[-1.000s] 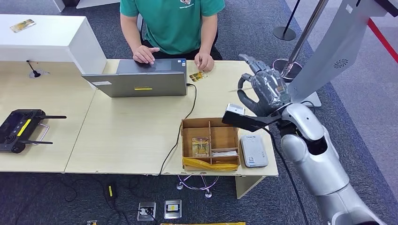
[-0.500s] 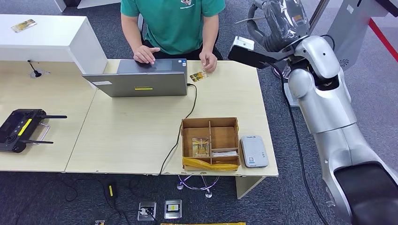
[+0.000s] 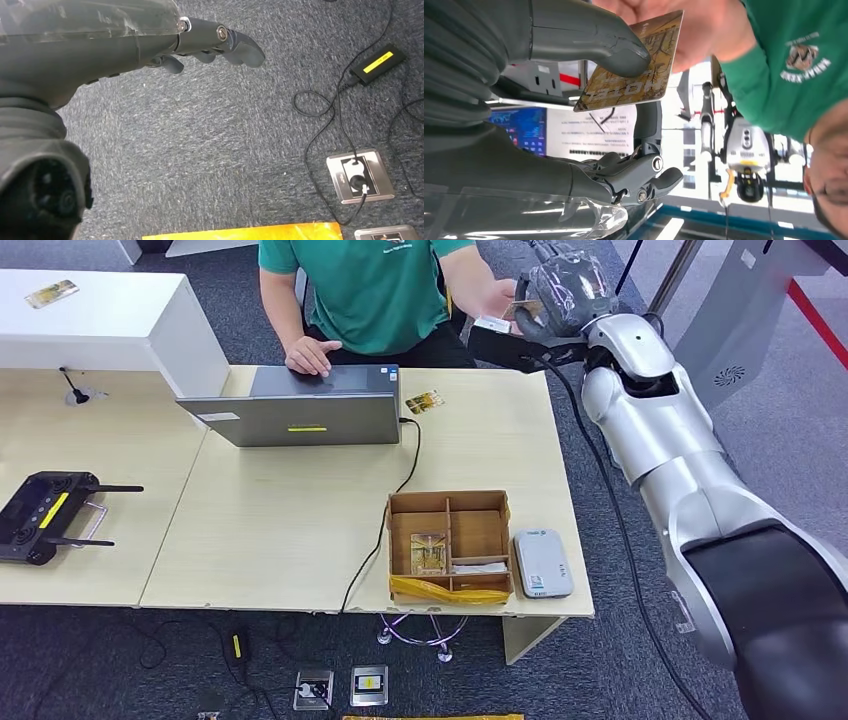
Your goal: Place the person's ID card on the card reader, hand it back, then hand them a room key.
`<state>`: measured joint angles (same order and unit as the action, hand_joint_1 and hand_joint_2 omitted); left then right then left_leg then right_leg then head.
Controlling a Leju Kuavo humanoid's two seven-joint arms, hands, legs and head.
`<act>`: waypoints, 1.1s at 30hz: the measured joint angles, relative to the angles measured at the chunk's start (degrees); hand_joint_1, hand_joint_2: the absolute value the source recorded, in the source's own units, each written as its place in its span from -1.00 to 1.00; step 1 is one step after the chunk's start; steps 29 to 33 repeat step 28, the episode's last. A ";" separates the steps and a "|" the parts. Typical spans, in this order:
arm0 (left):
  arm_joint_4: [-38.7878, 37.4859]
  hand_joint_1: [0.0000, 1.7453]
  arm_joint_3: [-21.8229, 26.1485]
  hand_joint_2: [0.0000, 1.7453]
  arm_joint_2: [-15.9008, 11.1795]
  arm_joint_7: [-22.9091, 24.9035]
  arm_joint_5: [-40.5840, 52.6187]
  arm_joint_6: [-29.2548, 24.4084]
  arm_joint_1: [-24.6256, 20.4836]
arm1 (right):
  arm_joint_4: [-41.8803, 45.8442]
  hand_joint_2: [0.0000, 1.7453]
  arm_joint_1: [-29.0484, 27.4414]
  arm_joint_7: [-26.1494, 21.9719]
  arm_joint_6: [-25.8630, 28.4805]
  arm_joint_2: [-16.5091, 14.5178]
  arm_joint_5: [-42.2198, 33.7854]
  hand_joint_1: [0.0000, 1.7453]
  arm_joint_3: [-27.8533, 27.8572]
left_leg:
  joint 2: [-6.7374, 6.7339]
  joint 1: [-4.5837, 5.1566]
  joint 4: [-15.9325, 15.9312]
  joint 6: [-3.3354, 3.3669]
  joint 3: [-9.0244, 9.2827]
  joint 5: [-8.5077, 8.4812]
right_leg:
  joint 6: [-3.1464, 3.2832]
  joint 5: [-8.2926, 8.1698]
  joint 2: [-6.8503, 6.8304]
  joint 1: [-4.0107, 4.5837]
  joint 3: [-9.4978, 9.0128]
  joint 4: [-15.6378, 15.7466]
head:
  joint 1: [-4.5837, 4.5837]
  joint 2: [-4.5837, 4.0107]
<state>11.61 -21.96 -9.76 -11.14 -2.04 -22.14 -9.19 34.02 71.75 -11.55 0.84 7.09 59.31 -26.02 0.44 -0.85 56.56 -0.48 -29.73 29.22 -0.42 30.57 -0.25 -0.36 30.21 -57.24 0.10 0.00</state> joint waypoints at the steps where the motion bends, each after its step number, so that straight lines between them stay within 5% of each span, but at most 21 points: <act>1: 0.00 -1.00 -0.09 -1.00 -0.05 0.02 -0.05 0.05 0.02 | -1.13 1.00 0.13 0.05 -0.01 -0.26 0.04 1.00 -0.17 | 0.00 0.00 0.00 0.00 0.00 0.00 | 0.00 0.00 0.00 0.00 0.00 0.00 | -0.01 0.00; 9: 0.00 -1.00 -0.70 -1.00 -0.27 0.08 -0.53 0.43 0.16 | -5.79 1.00 0.39 0.17 0.16 -1.76 0.31 0.98 -0.73 | 0.00 -0.01 0.01 0.00 0.03 -0.01 | 0.00 0.00 0.01 0.01 0.00 -0.02 | -0.01 0.00; 13: 0.00 -1.00 -1.03 -1.00 -0.27 0.08 -0.69 0.36 0.19 | -7.53 1.00 0.49 0.23 0.33 -2.34 0.51 -1.00 -1.21 | -0.01 -0.01 0.02 0.00 0.02 -0.01 | 0.00 0.00 0.02 0.01 0.00 -0.02 | -0.01 0.00; 28: 0.00 -1.00 -1.16 -1.00 -0.25 -0.19 -4.22 -0.99 1.02 | -9.13 1.00 1.87 -2.80 12.07 -3.55 -0.72 -1.00 -2.50 | -0.02 -0.01 0.05 0.00 0.05 -0.02 | 0.00 0.00 0.04 0.01 0.01 -0.03 | 0.00 0.00; 33: 0.00 -1.00 -1.16 -1.00 -0.25 -0.19 -4.22 -0.99 1.02 | -9.13 1.00 1.87 -2.80 12.07 -3.55 -0.72 -1.00 -2.50 | -0.02 -0.01 0.05 0.00 0.05 -0.02 | 0.00 0.00 0.04 0.01 0.01 -0.03 | 0.00 0.00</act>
